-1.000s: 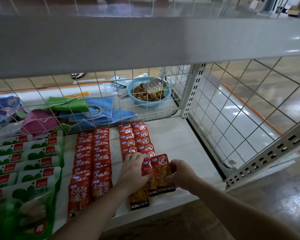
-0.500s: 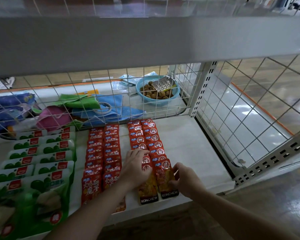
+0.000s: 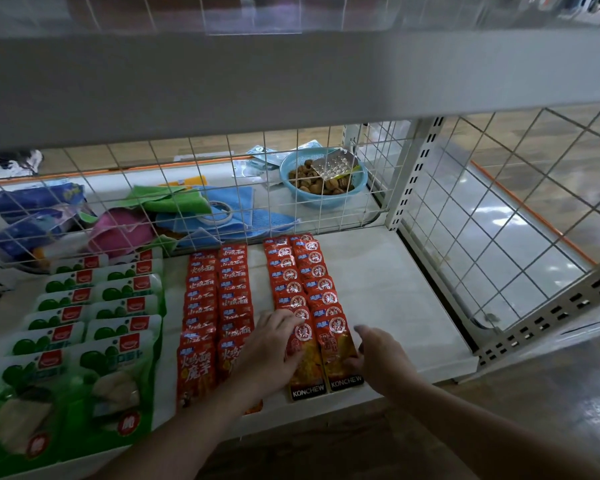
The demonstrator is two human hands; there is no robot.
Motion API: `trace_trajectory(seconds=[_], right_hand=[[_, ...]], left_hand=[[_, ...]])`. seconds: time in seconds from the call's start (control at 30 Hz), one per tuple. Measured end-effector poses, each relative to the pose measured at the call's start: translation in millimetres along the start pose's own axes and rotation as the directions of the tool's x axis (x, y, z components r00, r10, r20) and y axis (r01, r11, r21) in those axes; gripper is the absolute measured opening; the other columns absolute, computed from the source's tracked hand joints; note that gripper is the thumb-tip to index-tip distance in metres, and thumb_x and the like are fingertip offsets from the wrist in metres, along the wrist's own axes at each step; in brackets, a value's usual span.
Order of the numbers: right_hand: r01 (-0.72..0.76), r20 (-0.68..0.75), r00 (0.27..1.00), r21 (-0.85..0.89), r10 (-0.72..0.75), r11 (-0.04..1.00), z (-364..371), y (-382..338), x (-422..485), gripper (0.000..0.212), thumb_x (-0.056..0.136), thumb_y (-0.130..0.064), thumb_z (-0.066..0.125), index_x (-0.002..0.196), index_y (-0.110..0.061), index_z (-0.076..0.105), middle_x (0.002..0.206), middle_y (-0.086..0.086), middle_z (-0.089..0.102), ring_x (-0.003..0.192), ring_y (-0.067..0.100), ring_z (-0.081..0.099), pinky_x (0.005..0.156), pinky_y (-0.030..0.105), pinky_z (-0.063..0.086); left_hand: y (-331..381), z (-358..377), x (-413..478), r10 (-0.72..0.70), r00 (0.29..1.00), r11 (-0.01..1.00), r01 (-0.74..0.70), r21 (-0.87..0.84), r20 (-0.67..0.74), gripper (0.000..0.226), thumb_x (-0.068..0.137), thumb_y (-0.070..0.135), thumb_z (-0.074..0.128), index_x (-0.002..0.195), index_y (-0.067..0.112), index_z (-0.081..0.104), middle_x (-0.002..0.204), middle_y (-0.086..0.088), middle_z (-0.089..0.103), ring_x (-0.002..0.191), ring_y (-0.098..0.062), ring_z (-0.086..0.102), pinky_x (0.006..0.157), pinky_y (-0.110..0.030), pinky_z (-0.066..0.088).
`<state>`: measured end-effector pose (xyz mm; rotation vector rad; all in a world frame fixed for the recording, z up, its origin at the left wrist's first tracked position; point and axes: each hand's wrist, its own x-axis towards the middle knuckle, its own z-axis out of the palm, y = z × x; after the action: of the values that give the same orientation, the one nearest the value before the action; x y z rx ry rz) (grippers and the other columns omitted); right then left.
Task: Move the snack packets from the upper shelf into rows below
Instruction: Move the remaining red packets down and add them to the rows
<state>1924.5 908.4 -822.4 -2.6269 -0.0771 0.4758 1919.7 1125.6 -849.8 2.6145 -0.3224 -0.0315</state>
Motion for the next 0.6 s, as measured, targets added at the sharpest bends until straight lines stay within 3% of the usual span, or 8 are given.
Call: trace_trajectory(seconds=[0.1,0.2,0.33,0.6], right_hand=[[0.119,-0.109,0.985,-0.132,-0.134,0.984,-1,-2,-4,0.076,0.09,-0.036,0.068,0.151,-0.023,0.025,0.141,0.001,0.043,0.125,0.014,0.046,0.1,0.031,0.048],[0.289,-0.03,0.95,-0.292,-0.311,0.912,-1,-3,-3,0.079,0.092,-0.04,0.064,0.155,-0.029,0.016,0.158,0.0,0.023,0.14,0.018,0.028,0.109,0.036,0.043],[0.317,0.041,0.944,-0.384,-0.327,0.867,5,4,1,0.08,0.091,-0.046,0.064,0.154,-0.033,0.018,0.161,0.0,0.019,0.145,0.021,0.025,0.111,0.04,0.038],[0.318,0.047,0.944,-0.381,-0.325,0.868,10,11,4,0.079,0.091,-0.046,0.063,0.154,-0.032,0.016,0.161,0.0,0.017,0.145,0.02,0.025,0.111,0.039,0.038]], left_hand=[[-1,-1,-15,0.057,0.996,0.994,-0.064,0.094,0.067,0.063,0.092,0.044,0.063,0.148,0.033,0.036,0.153,0.014,0.029,0.143,-0.008,0.025,0.117,-0.041,0.035],[3,-1,-23,0.107,0.981,0.976,-0.134,0.169,0.162,0.067,0.095,0.046,0.056,0.153,0.034,0.026,0.158,0.013,0.017,0.148,-0.01,0.014,0.12,-0.04,0.024],[8,1,-26,0.1,0.977,0.971,-0.137,0.194,0.19,0.067,0.098,0.047,0.053,0.155,0.033,0.021,0.16,0.011,0.012,0.15,-0.012,0.007,0.123,-0.039,0.019],[8,2,-28,0.107,0.976,0.972,-0.142,0.187,0.188,0.066,0.1,0.043,0.05,0.156,0.031,0.019,0.161,0.012,0.008,0.149,-0.011,0.005,0.121,-0.035,0.014]])
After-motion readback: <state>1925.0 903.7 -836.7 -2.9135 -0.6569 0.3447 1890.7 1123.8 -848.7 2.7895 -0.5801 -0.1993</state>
